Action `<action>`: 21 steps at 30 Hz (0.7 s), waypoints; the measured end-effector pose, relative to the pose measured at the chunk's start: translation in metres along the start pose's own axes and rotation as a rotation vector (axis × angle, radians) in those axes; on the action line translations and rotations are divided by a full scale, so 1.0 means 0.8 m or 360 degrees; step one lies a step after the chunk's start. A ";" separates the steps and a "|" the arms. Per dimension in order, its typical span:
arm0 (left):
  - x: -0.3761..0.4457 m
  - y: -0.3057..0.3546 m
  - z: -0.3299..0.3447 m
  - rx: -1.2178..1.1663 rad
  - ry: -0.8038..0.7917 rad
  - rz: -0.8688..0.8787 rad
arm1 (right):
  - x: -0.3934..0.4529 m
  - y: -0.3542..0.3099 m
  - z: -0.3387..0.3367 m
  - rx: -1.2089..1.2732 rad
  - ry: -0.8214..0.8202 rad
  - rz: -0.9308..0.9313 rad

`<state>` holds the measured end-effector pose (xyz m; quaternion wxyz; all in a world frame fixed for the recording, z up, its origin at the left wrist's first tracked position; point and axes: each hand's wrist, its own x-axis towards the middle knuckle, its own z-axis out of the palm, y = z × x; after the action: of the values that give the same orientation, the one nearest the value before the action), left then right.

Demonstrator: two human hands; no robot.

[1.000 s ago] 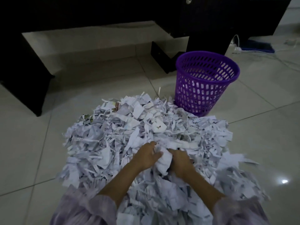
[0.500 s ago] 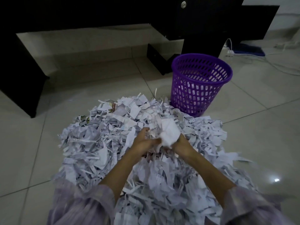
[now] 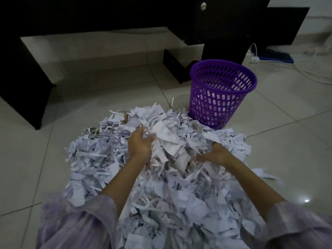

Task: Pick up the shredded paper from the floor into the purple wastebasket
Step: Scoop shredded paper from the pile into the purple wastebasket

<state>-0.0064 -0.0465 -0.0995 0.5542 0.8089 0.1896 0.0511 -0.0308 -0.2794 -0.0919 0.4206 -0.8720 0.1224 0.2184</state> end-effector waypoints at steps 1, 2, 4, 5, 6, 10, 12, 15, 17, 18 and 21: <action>0.000 0.006 -0.001 -0.0065 -0.0016 0.0010 | -0.003 -0.007 -0.006 -0.0013 -0.0085 -0.0017; -0.001 0.011 0.000 -0.0139 -0.0019 0.0004 | -0.009 -0.014 -0.007 -0.0002 -0.0158 -0.0031; -0.002 0.018 0.006 -0.0245 -0.0047 -0.0029 | -0.018 -0.027 0.000 0.0068 -0.0243 -0.0120; -0.005 0.019 0.010 -0.0272 -0.0092 -0.0074 | -0.024 -0.034 0.008 0.0199 -0.0296 -0.0208; -0.011 0.021 0.016 -0.0306 -0.0149 -0.0128 | -0.028 -0.041 0.018 0.0362 -0.0330 -0.0314; -0.030 0.027 0.035 -0.0485 -0.0477 -0.0285 | -0.009 -0.039 0.061 0.0514 -0.0156 -0.0618; -0.040 0.036 0.035 -0.0512 -0.0601 -0.0281 | -0.008 -0.038 0.068 0.0587 0.0074 -0.0594; -0.044 0.045 0.025 -0.0421 -0.0732 -0.0133 | -0.003 -0.033 0.056 0.0641 0.0317 -0.0444; -0.045 0.045 0.018 -0.0387 -0.0865 -0.0112 | -0.001 -0.034 0.039 0.0873 0.0288 -0.0340; -0.045 0.042 0.016 -0.0378 -0.0937 -0.0135 | 0.001 -0.035 0.031 0.1002 0.0259 -0.0309; -0.052 0.035 0.020 -0.0341 -0.1098 -0.0134 | -0.003 -0.046 0.019 0.1246 0.0298 -0.0226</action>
<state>-0.0329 -0.0847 -0.0747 0.6689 0.7073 0.0181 -0.2281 -0.0225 -0.2447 -0.0738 0.7217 -0.6685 0.1736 0.0454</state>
